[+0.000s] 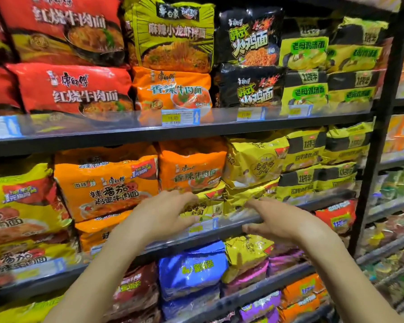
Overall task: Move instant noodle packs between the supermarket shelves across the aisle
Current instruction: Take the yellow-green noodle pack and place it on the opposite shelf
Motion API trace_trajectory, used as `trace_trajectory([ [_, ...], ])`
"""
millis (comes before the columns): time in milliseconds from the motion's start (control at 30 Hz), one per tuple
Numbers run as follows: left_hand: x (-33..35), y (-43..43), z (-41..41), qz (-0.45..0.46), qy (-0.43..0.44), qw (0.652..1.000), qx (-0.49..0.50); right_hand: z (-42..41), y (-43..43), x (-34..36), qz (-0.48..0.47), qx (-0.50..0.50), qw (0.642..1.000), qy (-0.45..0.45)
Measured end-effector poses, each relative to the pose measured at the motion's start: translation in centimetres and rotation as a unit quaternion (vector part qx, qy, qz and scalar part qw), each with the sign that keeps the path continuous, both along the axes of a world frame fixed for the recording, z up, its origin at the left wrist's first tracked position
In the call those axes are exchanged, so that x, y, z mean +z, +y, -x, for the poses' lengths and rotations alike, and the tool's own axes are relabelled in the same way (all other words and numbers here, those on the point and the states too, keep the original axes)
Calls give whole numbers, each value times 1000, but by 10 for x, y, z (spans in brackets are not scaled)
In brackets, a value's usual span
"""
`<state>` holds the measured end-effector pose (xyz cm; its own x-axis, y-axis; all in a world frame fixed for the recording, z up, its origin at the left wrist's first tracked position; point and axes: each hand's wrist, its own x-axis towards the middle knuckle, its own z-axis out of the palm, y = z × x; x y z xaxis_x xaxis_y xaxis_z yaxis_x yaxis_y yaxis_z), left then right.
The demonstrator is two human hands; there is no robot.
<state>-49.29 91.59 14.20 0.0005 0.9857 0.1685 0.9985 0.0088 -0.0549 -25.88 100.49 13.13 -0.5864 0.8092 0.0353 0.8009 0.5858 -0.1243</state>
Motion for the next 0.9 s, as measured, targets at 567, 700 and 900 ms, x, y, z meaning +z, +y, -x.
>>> trace_trajectory([
  [567,86,43,-19,-217,-49,958,181,25,109,99,-175,206,961,65],
  [700,116,40,-13,-271,-46,946,174,34,113,121,-207,241,943,99],
  [900,160,40,0,-228,-5,955,188,44,108,172,-213,236,947,38],
])
